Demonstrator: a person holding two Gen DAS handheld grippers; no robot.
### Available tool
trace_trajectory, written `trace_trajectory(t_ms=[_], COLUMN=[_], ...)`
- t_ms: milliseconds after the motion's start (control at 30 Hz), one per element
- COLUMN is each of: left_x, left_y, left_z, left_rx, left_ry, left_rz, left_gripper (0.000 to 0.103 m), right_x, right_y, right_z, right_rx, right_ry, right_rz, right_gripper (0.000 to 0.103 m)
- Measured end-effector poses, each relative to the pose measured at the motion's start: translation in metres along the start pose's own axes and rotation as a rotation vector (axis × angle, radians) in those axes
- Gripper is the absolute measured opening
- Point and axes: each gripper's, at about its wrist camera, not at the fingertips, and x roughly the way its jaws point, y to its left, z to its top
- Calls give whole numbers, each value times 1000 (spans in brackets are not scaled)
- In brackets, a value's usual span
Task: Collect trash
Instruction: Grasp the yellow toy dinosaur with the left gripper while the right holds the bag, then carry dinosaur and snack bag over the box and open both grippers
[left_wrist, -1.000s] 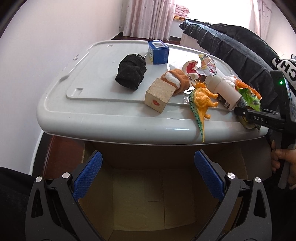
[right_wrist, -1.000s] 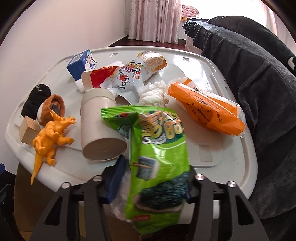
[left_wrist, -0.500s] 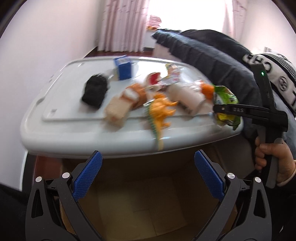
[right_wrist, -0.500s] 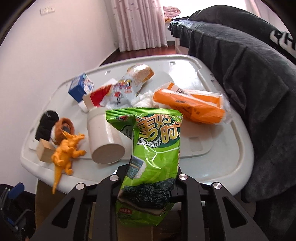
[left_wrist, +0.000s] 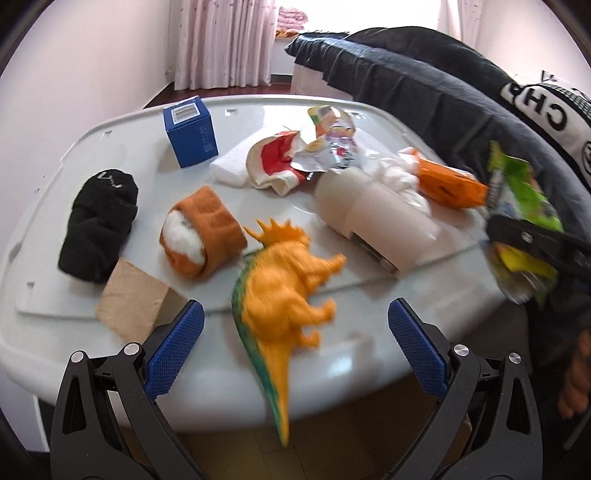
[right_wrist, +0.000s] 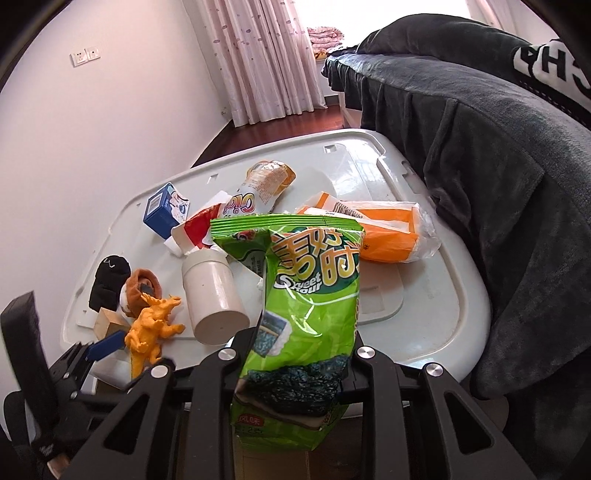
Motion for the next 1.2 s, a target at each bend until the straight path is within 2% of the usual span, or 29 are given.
trace_trajectory(t_ms=[167,233,267,333,367,400,600,767,933,1200], left_x=[12,15,16,13,10,9,9,-2,-28,-86], left_y=[-5,-8,-10,-15,-21,-24,-20,-10,-5,-11], left_z=[3,1,-2,-8,-10,-11,-6,-3,-2,-15], left_rx=[50,81,103,162,193,207,184,101,55,62], left_ry=[-34,-54,-62,-94,-104,-101,-104,-111,-140,-187], left_rz=[66,100,123,113,108,94,56,18,12,15], left_gripper=[96,91,87,67,63,49,48,48,48,48], right_x=[5,7,7,8,9,10,13,13,10,-4], right_y=[3,2,1,0,0,1,3,4,6,13], right_z=[-2,-2,-2,-2,-2,-2,-4,-4,-4,-10], right_rx=[-11,-7,-4,2,1,0,-9,-12,-17,-33], right_ry=[12,16,18,22,24,26,35,33,25,-3], right_rz=[-12,-19,-20,-22,-25,-28,-36,-33,-22,11], right_gripper=[27,27,27,27,27,27,27,27,27,27])
